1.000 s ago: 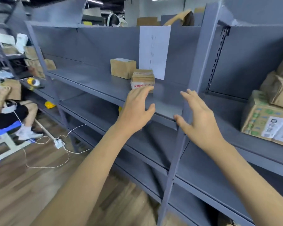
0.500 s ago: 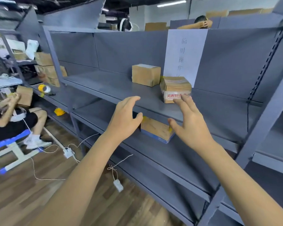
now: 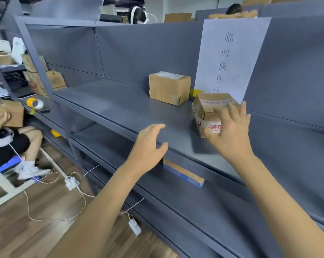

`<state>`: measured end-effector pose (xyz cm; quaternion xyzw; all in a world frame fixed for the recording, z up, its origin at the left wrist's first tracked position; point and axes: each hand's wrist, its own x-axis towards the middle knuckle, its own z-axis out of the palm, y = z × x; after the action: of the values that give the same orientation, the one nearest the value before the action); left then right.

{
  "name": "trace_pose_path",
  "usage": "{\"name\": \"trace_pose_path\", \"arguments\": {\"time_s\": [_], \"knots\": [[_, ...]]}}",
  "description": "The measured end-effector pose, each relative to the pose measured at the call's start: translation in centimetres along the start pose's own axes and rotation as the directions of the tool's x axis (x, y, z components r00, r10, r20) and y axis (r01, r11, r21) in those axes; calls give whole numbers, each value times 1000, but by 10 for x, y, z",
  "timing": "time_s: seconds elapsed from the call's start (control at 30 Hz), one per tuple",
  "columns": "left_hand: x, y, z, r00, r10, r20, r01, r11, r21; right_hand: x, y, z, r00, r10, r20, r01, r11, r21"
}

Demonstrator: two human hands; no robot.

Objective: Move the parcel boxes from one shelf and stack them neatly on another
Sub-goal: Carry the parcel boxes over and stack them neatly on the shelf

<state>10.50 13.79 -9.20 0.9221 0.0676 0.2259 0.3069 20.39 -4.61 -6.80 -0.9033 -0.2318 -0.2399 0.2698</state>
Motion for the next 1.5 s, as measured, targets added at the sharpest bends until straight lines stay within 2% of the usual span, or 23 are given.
{"name": "trace_pose_path", "arguments": {"time_s": [0.17,0.27,0.4,0.47,0.57,0.7,0.8,0.87,0.93,0.97,1.03,1.1,1.13,1.2,1.27,1.33,1.4,1.5], "knots": [[60,-25,6,999,-42,19,41,999,35,59,8,37,989,47,142,-16,977,-213],[96,-32,15,999,-47,10,47,999,1,76,14,52,971,71,227,22,924,-381],[128,-37,40,994,-26,103,36,995,-94,84,17,61,978,23,206,78,880,-468],[143,-39,49,989,-68,129,94,974,-206,89,21,67,986,-48,159,116,884,-454],[164,-42,56,983,-88,164,143,918,-369,84,26,61,984,-130,123,166,919,-358],[173,-46,55,936,27,352,172,835,-523,63,25,36,990,-125,66,137,963,-231],[185,-48,43,891,131,435,146,823,-548,60,13,23,997,-44,68,53,989,-137],[191,-50,37,861,181,476,132,824,-551,60,5,11,991,102,84,-107,993,54],[191,-50,32,823,252,510,117,803,-585,61,-1,-3,965,227,135,-259,913,317],[191,-50,30,797,310,519,107,773,-625,62,-2,-9,951,258,171,-308,834,458],[192,-49,27,743,416,523,91,712,-696,64,-1,-11,912,300,280,-409,608,681],[193,-45,25,701,479,528,92,674,-733,64,3,-2,866,354,353,-483,416,770],[192,-42,26,684,508,524,84,659,-748,63,6,4,850,393,351,-494,361,791],[190,-39,30,680,534,503,72,634,-770,60,9,13,833,469,293,-464,305,832],[188,-38,34,719,518,463,75,605,-793,56,10,17,845,486,222,-391,278,878],[183,-37,37,749,496,439,96,575,-813,46,15,23,884,419,206,-349,299,888],[178,-36,39,755,486,441,109,570,-814,33,21,28,912,344,225,-362,413,836],[183,-35,33,726,498,474,67,635,-770,24,18,28,943,263,205,-322,564,760]]}}
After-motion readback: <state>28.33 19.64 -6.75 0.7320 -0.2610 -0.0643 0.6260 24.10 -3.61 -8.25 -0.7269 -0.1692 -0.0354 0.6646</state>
